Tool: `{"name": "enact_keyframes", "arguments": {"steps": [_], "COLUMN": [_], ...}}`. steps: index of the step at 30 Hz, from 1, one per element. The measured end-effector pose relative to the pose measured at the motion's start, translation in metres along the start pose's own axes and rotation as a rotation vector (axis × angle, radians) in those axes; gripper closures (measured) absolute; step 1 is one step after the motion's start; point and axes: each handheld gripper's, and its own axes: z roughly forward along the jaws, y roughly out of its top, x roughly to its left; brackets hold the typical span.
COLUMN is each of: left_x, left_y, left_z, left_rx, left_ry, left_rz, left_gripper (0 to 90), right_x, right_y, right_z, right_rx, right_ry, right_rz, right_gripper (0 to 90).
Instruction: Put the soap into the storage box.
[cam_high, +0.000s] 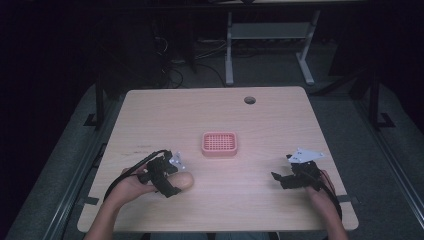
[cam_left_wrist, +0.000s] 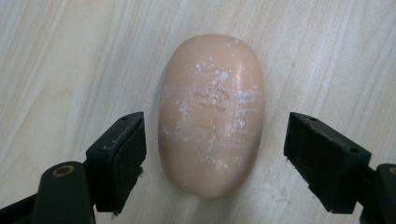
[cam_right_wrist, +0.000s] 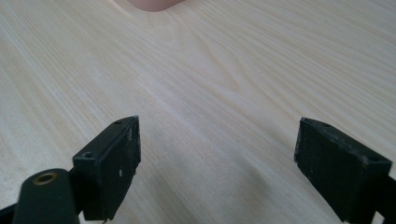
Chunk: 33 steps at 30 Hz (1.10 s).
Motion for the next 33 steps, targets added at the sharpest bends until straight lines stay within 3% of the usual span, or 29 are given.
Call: {"name": "enact_keyframes", "arguments": {"steps": [16, 33], "left_x": [0.002, 0.007], "left_y": [0.008, 0.012], "left_z": [0.014, 0.021], "left_rx": [0.061, 0.089], "left_ry": [-0.018, -0.034], "left_rz": [0.015, 0.018], "left_gripper": [23.3, 26.7], "right_x": [0.0, 0.0], "right_y": [0.0, 0.0], "right_z": [0.0, 0.0], "right_rx": [-0.002, -0.008], "right_ry": [0.002, 0.0], "right_rz": [0.003, 0.001], "right_gripper": [13.9, 13.9]}}
